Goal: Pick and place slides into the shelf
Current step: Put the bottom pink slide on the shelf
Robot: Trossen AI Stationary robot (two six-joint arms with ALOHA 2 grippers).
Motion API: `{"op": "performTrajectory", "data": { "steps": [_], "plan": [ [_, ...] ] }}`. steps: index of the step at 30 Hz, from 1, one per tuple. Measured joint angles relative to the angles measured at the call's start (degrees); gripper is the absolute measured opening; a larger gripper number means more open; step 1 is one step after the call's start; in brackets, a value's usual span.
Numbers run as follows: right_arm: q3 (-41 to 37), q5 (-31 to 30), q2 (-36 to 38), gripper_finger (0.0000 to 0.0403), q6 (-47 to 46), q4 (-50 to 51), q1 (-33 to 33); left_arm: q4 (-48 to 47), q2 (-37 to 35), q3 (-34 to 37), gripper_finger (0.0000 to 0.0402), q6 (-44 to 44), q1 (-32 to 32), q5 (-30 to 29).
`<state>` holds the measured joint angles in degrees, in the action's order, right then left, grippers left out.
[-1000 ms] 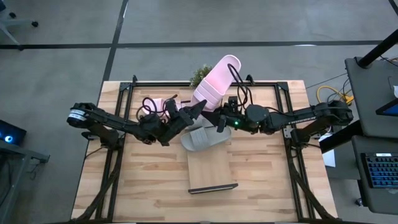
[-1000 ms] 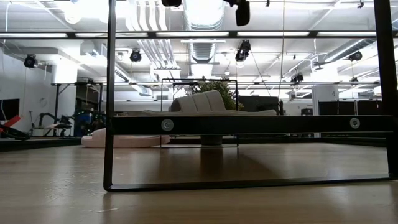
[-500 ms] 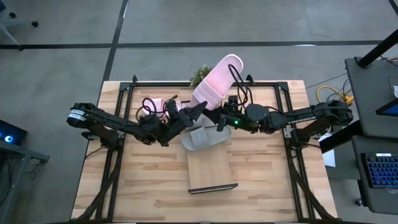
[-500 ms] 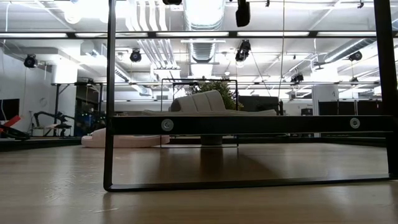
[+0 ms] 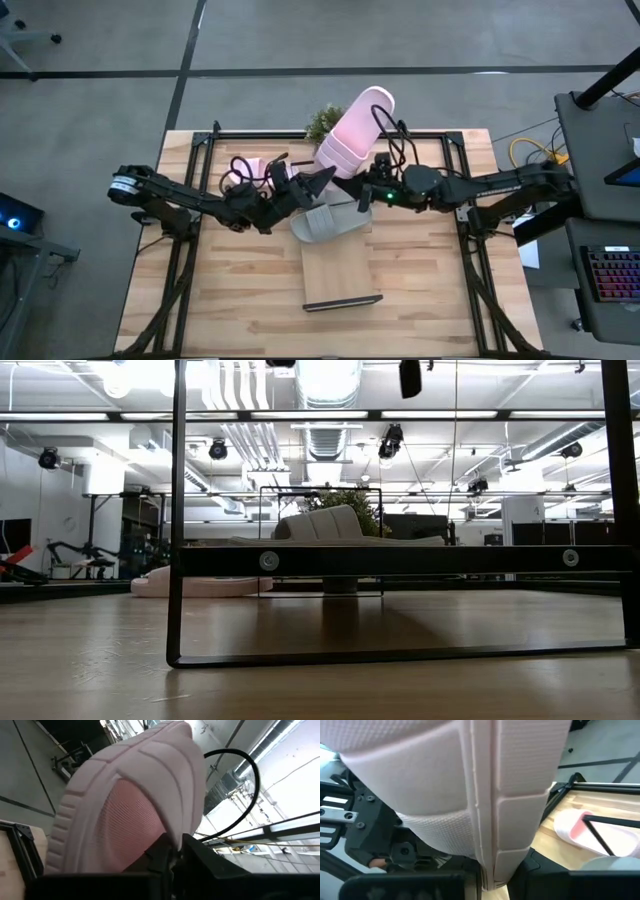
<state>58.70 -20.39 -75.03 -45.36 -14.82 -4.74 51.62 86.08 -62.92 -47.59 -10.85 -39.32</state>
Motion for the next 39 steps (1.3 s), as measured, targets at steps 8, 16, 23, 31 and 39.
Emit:
{"op": "performTrajectory", "data": {
  "steps": [8,16,23,31,39],
  "plan": [
    [0.0,0.2,2.2,0.0040,-0.7,3.8,0.0,0.0,-0.2,0.2,0.0126,0.0,0.0,2.0],
    [0.0,2.7,5.3,0.0040,-2.8,14.1,0.0,-3.0,-0.6,0.4,0.0179,0.0,1.1,8.9],
    [0.0,2.7,11.2,0.0040,-2.7,24.1,0.6,-8.9,-2.7,0.4,0.0188,0.0,2.4,16.3],
    [0.0,3.2,16.7,0.0040,-4.1,33.0,0.6,-18.2,-6.8,0.6,0.0188,1.8,5.0,25.3],
    [0.0,11.5,18.4,0.0040,-4.6,35.8,0.2,-31.1,-11.3,0.5,0.0188,3.0,8.3,34.0]
  ]
}}
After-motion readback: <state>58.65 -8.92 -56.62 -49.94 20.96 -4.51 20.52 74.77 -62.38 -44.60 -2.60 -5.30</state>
